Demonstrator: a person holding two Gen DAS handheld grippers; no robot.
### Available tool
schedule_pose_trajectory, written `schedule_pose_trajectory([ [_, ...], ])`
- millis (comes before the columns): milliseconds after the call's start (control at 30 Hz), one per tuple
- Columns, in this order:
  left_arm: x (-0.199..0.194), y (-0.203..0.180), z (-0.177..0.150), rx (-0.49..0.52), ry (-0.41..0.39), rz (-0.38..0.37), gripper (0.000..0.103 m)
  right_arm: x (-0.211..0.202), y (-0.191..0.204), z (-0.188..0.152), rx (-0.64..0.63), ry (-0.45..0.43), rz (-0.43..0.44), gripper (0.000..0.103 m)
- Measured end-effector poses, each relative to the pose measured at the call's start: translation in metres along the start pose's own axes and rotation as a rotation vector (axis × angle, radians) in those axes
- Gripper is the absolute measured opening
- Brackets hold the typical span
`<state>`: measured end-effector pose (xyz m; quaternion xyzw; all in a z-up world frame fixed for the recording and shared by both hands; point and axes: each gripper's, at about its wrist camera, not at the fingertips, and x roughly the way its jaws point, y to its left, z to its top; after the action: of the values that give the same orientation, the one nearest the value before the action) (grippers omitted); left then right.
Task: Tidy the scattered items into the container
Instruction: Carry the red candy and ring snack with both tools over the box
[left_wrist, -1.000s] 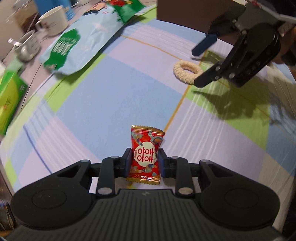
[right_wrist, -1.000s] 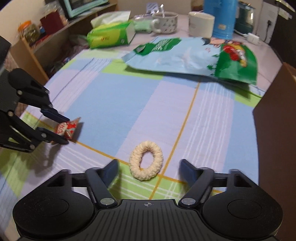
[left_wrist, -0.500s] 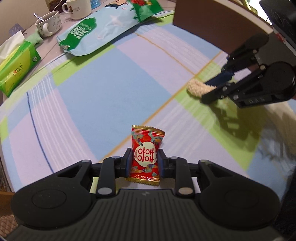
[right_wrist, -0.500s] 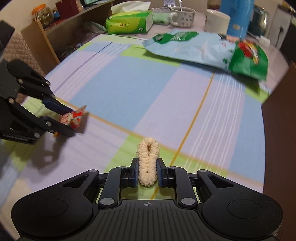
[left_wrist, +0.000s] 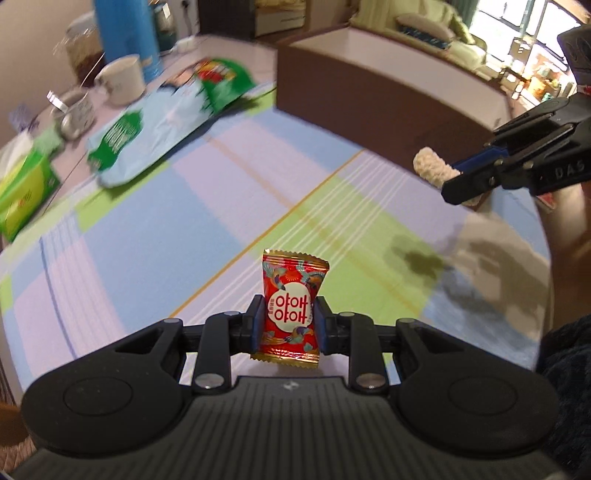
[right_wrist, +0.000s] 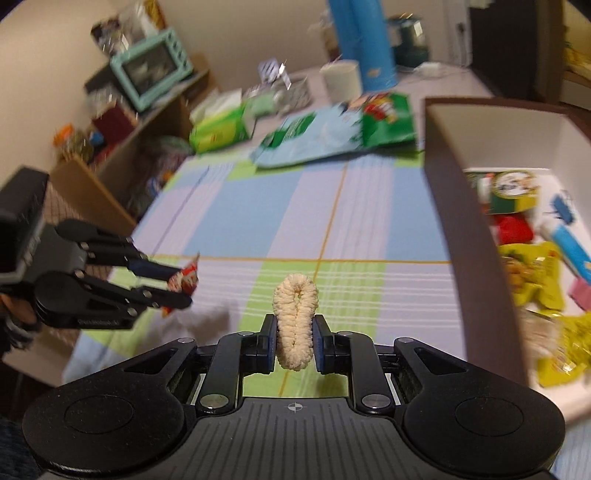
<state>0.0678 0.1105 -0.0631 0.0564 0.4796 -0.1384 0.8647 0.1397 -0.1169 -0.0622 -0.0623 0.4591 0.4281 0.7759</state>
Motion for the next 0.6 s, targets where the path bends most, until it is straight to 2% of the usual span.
schedule_pose_trajectory([
  [300,0.007,-0.050,0.043,0.059,-0.069,-0.009,0.023,-0.069,-0.034,-0.009,0.040,-0.099,-0.040,0.019],
  [600,0.010,-0.102,0.105,0.068,-0.161,0.018,0.023,-0.130,-0.098,0.003,0.018,-0.156,-0.028,0.019],
])
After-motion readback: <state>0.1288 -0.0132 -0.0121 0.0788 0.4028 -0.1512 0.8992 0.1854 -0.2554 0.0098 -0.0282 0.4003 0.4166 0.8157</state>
